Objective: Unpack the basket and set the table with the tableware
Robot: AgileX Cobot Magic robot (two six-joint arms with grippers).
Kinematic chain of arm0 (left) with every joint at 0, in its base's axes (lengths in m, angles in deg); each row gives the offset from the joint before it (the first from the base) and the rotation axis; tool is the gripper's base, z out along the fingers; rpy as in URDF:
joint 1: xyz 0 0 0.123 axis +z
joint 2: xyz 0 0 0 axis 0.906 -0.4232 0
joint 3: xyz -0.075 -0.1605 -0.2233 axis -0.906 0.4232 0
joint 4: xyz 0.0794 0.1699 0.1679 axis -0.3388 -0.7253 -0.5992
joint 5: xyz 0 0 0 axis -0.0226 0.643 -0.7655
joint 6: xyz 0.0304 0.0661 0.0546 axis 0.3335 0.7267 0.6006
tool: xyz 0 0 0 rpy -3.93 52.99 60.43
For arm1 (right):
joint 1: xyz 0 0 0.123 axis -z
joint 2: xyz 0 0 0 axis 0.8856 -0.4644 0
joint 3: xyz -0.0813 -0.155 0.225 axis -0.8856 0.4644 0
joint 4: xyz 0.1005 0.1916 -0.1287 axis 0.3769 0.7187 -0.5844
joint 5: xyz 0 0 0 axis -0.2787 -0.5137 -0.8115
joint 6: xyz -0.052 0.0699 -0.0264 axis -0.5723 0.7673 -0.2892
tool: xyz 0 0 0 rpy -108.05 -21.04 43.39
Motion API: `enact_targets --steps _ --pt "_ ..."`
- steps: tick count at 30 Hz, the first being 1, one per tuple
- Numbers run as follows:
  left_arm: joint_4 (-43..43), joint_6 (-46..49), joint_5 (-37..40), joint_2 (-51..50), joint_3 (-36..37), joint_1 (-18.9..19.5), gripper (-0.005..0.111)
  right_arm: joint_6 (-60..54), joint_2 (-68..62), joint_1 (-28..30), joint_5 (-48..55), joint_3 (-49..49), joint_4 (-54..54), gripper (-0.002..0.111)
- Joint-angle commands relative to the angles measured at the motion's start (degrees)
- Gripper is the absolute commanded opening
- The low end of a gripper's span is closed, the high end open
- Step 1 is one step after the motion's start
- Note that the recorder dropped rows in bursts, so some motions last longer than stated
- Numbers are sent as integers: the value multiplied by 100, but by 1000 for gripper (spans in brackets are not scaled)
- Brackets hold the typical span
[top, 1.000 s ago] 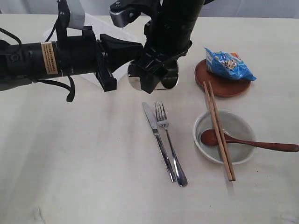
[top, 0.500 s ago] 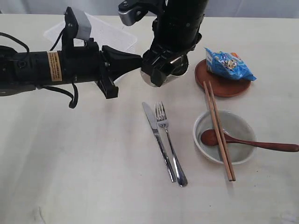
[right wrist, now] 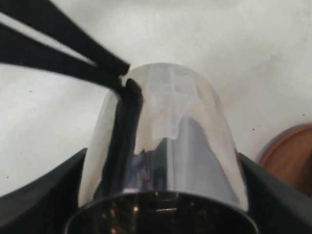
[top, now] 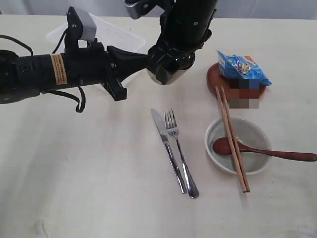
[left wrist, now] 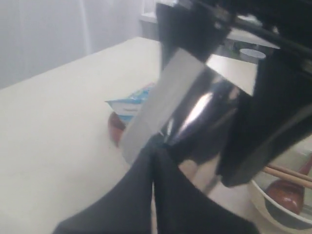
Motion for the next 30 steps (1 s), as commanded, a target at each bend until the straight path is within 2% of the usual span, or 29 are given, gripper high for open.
enact_targets --steps 1,9,30 --pt "663 306 31 -17 -13 -43 0 0 26 7 90 -13 71 -1" --pt "729 345 23 -303 -57 -115 0 -121 26 7 154 -13 532 -1" --pt "153 242 -131 -429 -57 -311 0 -9 26 7 -281 -13 420 -1"
